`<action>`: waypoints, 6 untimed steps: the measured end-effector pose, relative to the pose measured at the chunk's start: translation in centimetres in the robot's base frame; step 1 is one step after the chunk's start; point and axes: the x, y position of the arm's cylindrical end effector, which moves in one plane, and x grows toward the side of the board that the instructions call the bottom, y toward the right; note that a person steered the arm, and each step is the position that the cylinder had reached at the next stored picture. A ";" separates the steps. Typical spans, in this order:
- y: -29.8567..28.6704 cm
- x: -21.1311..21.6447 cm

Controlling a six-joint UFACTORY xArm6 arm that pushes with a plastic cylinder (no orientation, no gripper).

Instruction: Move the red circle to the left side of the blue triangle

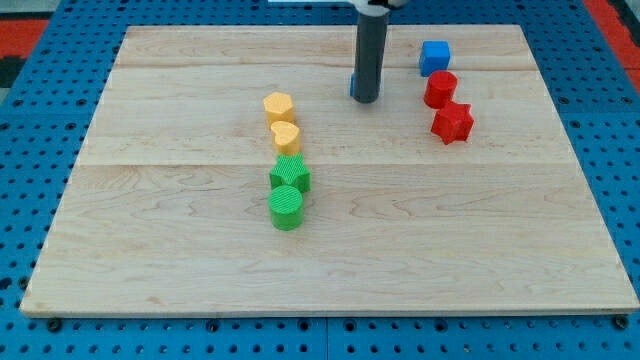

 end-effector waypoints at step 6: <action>8.3 4.0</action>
